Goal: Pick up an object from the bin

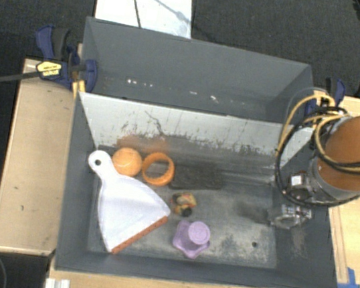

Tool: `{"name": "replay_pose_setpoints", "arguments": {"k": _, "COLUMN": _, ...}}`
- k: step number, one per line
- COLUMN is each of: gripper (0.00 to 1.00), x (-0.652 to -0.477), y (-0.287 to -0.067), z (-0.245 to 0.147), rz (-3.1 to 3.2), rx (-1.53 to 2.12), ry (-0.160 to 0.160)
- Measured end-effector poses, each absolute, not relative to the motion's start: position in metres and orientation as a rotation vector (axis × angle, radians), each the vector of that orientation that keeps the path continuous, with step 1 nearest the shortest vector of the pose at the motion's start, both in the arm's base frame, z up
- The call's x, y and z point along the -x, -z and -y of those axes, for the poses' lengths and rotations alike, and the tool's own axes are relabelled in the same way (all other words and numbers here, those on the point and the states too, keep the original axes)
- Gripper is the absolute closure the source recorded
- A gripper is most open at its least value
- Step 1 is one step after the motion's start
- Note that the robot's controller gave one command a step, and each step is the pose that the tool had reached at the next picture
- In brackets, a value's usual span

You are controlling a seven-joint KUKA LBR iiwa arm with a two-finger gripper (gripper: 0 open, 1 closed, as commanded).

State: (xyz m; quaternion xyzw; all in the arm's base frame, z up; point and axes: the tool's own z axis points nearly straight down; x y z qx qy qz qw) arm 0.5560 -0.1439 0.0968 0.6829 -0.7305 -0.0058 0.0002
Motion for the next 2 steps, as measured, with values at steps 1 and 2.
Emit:
{"name": "replay_pose_setpoints", "arguments": {"k": 1, "gripper": 1.00, "x": -0.557, "y": -0.119, "z": 0.145, "rz": 2.300, "rx": -2.141, "ry": 0.008}}
{"name": "replay_pose_setpoints", "arguments": {"k": 2, "gripper": 1.00, "x": -0.558, "y": -0.138, "z": 0.145, "rz": 2.301, "rx": -2.142, "ry": 0.001}}
